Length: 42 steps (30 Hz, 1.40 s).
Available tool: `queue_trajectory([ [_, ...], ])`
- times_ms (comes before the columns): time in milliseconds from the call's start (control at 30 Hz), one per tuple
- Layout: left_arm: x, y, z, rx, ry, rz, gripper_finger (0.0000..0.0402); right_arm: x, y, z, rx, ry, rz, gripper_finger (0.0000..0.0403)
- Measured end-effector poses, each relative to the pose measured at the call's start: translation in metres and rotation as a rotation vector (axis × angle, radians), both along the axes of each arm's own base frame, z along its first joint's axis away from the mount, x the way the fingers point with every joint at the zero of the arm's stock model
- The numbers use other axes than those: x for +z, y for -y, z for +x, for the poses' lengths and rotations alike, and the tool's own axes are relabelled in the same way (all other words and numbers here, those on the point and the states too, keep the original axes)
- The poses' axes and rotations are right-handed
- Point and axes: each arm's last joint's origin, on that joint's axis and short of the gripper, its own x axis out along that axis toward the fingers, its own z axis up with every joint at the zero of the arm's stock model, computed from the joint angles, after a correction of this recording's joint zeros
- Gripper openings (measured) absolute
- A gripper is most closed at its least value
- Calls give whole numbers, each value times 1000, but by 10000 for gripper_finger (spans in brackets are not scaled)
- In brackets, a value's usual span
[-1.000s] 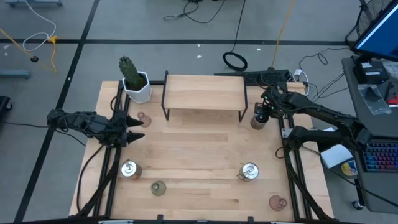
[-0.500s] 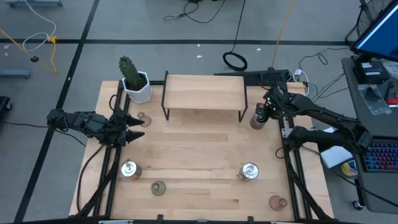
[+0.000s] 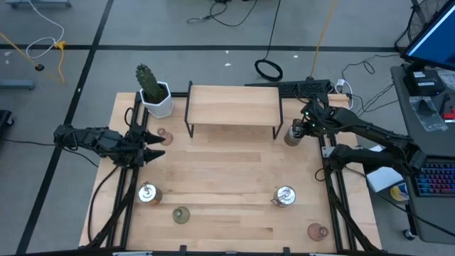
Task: Pick & Place candle stick holders
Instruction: Put the top right silver scented candle on the shelf
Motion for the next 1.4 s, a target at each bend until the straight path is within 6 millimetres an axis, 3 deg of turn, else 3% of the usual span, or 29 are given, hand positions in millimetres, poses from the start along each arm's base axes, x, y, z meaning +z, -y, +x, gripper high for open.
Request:
queue_trajectory([
  [667,5,0,1,17,58,-86,395,4,-9,-7,60,-18,-9,0],
  [1133,17,1,3,5,177,-72,395,34,-17,-11,131,2,52,0],
  [1400,22,1,3,-4,223,-25,395,36,-20,-8,143,8,38,1],
])
